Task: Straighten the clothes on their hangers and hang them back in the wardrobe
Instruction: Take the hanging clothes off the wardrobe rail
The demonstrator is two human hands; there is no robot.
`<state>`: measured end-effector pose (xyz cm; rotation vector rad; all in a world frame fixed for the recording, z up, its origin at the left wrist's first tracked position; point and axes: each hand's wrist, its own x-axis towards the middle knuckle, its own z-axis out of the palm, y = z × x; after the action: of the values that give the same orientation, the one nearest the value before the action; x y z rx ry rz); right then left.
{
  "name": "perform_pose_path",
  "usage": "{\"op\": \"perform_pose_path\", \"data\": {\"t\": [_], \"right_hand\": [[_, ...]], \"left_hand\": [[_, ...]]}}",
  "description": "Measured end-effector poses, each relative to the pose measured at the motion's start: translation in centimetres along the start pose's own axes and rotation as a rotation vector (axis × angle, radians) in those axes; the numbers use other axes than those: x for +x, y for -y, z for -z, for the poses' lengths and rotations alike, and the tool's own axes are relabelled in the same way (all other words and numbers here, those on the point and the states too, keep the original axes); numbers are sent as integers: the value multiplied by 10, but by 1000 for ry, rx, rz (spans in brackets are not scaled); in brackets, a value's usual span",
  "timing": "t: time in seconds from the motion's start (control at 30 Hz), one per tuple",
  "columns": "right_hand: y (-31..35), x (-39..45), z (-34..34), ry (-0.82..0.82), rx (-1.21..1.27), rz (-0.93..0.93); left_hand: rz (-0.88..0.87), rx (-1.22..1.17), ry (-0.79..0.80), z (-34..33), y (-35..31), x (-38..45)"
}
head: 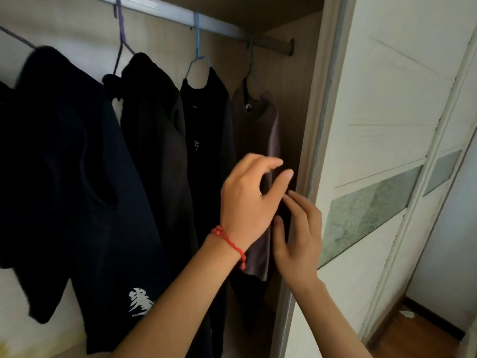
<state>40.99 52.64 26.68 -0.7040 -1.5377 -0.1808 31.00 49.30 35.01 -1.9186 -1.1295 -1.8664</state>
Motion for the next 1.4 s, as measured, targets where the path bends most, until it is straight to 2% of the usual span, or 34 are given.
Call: {"op": "perform_pose_path", "data": {"t": [0.13, 0.27, 0.33, 0.4, 0.53, 0.6, 0.73, 0.83, 0.97, 1.07, 1.23, 1.4], "right_hand": [[27, 67, -21, 55, 128, 66], [49, 137, -45, 174, 328, -164], [53, 168, -59, 235, 331, -263], [54, 196, -71, 291, 275, -351], [55, 240, -94, 482, 232, -521], [59, 255, -104, 571, 211, -558], [67, 269, -123, 698, 74, -528], [74, 270, -132, 697, 16, -503], [83, 267, -139, 614, 36, -499], [83, 264, -141, 573, 61, -486], [77, 264, -141, 528, 98, -472], [72, 267, -135, 466, 126, -439]], "left_hand": [[-161, 196, -135, 54, -9, 47], [-180, 371, -242, 101, -4, 95], [-76, 375, -272, 117, 4, 117], [113, 367, -240, 126, 18, 139], [439, 585, -39, 132, 49, 169], [549, 624, 68, 131, 54, 178], [682, 530, 202, 126, 58, 193], [805, 445, 235, 123, 59, 198], [899, 355, 287, 118, 64, 205], [955, 268, 244, 114, 71, 210], [902, 308, 118, 102, 76, 209], [861, 82, 61, 106, 80, 214]]}}
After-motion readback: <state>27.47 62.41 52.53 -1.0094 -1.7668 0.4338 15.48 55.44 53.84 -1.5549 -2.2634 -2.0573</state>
